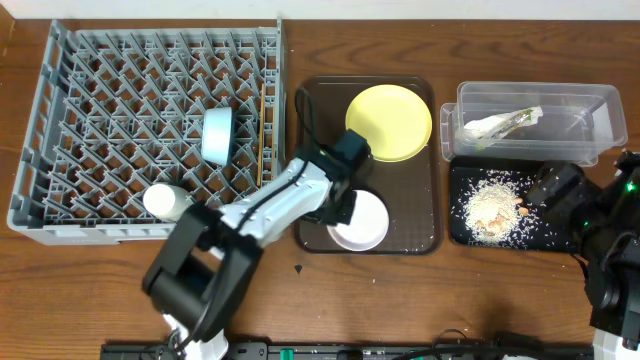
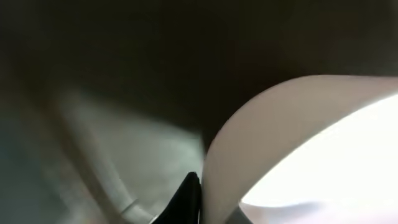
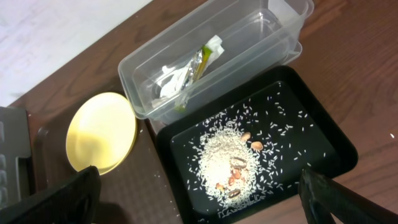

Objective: Sort waste into correct bins and load items into the dishwasher
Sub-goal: 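Carry the white bowl with the left gripper and set it in the rack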

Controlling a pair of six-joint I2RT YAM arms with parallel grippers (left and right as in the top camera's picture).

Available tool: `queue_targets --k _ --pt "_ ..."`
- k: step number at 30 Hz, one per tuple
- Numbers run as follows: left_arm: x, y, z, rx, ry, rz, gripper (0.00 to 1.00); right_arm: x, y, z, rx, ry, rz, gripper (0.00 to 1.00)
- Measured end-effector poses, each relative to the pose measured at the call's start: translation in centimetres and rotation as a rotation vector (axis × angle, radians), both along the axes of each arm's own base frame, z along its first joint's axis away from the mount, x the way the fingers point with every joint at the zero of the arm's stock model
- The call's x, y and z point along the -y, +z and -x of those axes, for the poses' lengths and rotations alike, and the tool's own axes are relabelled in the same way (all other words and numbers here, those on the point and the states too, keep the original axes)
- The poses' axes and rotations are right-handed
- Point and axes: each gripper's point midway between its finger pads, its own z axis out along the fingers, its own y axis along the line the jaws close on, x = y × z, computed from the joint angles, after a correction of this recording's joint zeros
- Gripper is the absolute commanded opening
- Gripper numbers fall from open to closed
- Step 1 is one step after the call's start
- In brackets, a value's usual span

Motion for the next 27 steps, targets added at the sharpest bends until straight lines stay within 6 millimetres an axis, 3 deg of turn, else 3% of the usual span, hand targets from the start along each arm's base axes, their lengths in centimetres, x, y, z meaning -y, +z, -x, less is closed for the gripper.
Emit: queue_targets --k 3,6,9,13,20,27 --pt "-2.4 5.5 -2.3 0.140 0.026 -0.079 0.08 0.0 0.0 0.0 0.000 0.000 0.000 0.99" --pt "-6.3 13.1 -5.3 0.400 0.081 -0.182 0.07 0.0 0.0 0.0 0.000 0.000 0.000 0.99" --pt "-12.4 20.0 -6.3 0.642 0.178 -0.387 0.08 0.0 0.0 0.0 -0.001 0.000 0.000 0.99" --pt "-19.6 25.3 -6.6 0.805 0.296 -0.714 0.08 0.0 0.0 0.0 0.000 0.000 0.000 0.99" --pt "-28.1 27.4 -8.3 0.798 0.457 -1.071 0.07 0.0 0.0 0.0 0.000 0.000 0.000 0.99" --pt "-35.1 25.8 -9.2 0.642 0.536 -1.254 0.07 0.0 0.0 0.0 -0.001 0.000 0.000 0.99"
